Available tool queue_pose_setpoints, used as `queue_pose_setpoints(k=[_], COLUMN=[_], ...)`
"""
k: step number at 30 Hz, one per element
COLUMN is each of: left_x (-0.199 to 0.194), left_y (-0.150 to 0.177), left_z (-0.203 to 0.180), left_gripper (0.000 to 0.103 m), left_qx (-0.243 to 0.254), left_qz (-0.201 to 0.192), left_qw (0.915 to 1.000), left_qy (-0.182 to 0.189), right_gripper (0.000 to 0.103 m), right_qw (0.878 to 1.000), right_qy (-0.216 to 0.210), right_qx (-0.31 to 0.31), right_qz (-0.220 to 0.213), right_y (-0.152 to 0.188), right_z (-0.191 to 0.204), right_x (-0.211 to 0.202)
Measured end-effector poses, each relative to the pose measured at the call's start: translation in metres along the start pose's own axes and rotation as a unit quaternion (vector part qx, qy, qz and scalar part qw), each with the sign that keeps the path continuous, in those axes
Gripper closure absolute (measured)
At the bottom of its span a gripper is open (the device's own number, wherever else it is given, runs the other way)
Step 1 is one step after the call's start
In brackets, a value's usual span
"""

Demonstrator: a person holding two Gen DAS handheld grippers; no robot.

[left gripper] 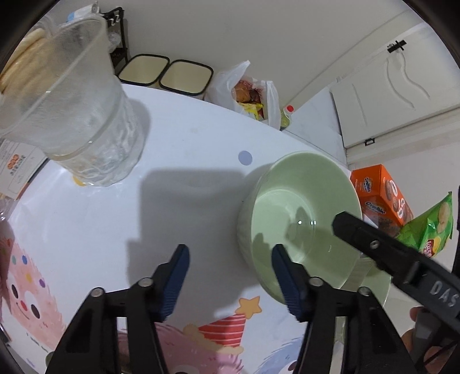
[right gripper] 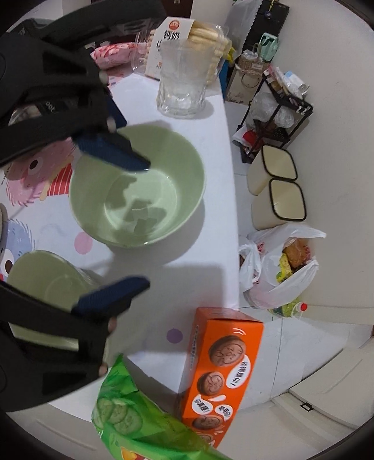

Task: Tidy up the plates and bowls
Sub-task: 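Close both tools on the rim of the pale green bowl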

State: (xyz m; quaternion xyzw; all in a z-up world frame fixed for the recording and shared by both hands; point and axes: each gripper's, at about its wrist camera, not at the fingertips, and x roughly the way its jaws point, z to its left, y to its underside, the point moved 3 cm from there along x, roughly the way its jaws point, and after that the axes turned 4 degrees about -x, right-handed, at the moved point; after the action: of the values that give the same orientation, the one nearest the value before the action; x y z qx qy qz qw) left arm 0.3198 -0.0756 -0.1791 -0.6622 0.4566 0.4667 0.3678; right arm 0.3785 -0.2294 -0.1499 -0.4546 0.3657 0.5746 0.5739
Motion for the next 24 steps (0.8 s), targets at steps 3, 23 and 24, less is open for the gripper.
queue_pose_setpoints(k=[3,23,24], left_x=[0.002,0.003,0.004], left_y=[-0.004,-0.008,-0.008], left_z=[0.000,-0.002,-0.002], left_gripper=[0.068,0.092,0.092], left_qx=[-0.005,-0.013,-0.012], left_qz=[0.005,0.016,0.016], left_qw=[0.9999,0.9985,0.9986], left_qy=[0.016,0.050,0.049], right_gripper=[0.043,0.096,0.096], right_qw=[1.000,1.000,1.000], right_qy=[0.002,0.017,0.018], right_qx=[-0.003,0.008,0.007], right_qz=[0.006,0.024,0.023], right_y=[0.002,0.006,0.006], right_z=[-0.001,-0.011,-0.011], right_x=[0.005,0.013,0.012])
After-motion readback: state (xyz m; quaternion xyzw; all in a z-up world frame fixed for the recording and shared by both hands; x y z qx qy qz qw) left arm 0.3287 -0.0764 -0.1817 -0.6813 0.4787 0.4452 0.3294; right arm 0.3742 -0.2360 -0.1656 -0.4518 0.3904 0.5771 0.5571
